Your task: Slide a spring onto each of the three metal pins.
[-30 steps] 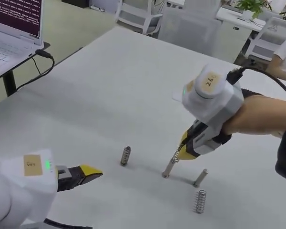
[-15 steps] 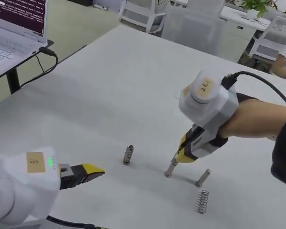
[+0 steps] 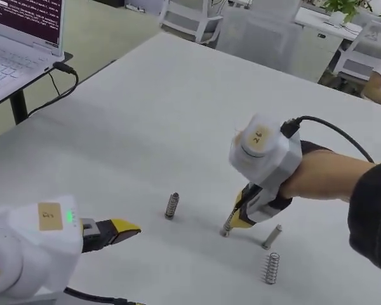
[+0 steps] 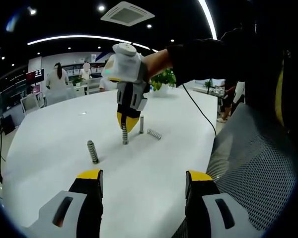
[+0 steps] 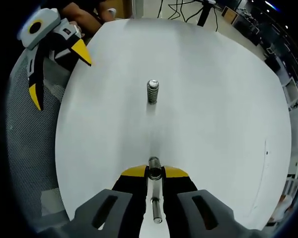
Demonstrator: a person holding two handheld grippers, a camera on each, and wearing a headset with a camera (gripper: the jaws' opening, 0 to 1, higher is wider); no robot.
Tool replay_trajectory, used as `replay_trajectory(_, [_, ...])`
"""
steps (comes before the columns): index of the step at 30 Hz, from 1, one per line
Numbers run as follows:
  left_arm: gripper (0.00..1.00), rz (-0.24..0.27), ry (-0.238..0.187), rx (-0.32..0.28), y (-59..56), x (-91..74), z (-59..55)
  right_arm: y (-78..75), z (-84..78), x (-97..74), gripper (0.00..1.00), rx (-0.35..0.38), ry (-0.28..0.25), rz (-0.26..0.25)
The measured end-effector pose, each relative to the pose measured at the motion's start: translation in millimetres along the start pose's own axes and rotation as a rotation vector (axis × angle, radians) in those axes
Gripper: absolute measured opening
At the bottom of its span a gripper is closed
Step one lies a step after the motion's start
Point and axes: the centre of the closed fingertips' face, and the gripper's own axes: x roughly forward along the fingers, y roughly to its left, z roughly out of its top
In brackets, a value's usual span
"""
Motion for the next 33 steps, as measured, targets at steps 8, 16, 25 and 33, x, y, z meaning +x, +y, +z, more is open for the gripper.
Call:
replay_trajectory(8, [0.63,-0.003,0.005,0.002,-0.5,0.0,0.0,1.2,-3.2,7.9,0.08,0.006,0.013,-0.002])
replay_trajectory(16, [0.62,-0.003,0.008,0.002,-0.8,0.0,-0.6,0.0,-3.9,8.5,0.09,0.003,0.015,-0.008])
replay_trajectory(25, [0.62,-0.003,0.006,0.001,-0.7,-0.2,-0.7,0.0,-4.8,8.0,0.13,0.009,0.008,-0.012])
replay_trajectory(33, [0.62,-0.004,0.005,0.003,-0.4,0.9,-0.6,-4.0,-5.7,3.8,0.18,0.014,-0.001,-0.031])
